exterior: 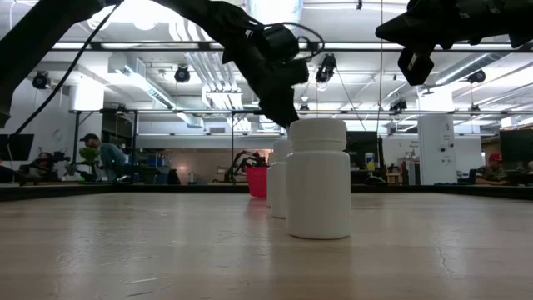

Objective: Pick and place pill bottles into a basket
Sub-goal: Put the white pill bottle into the red bin

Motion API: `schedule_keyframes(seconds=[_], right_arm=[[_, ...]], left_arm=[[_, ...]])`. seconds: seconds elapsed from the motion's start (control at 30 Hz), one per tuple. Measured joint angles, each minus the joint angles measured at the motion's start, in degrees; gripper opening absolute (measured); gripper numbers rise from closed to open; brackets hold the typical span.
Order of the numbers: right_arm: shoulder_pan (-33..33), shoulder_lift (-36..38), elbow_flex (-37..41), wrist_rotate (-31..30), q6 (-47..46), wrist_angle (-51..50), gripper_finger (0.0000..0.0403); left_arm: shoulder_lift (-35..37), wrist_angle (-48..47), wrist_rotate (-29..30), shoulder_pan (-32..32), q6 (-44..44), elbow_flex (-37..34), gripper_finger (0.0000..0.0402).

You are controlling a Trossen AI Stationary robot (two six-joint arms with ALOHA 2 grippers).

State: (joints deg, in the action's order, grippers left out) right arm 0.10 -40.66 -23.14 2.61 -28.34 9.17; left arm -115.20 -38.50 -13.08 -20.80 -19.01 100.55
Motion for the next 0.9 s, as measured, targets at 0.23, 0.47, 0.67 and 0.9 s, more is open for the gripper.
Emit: schedule_keyframes(seconds=[0.23,0.47,0.67,0.9], right_arm=[[0.0,0.0,0.0,0.0,0.3,-0.9,0.0008],[0.0,0.0,0.0,0.2,0.5,-2.7,0.0008],[0.0,0.0,0.0,0.2,1.8,-2.9,0.0008],[0.0,0.0,0.0,0.3,2.8,-3.0,0.0008]], left_arm=[[-0.7,1.0,1.0,0.2,12.3,1.1,0.014],[-0.7,-2.2,8.0,0.2,22.9,4.8,0.014],[-0.8,-3.6,9.0,0.9,26.2,6.3,0.014],[-0.8,-4.1,9.2,3.4,26.2,5.1,0.014]])
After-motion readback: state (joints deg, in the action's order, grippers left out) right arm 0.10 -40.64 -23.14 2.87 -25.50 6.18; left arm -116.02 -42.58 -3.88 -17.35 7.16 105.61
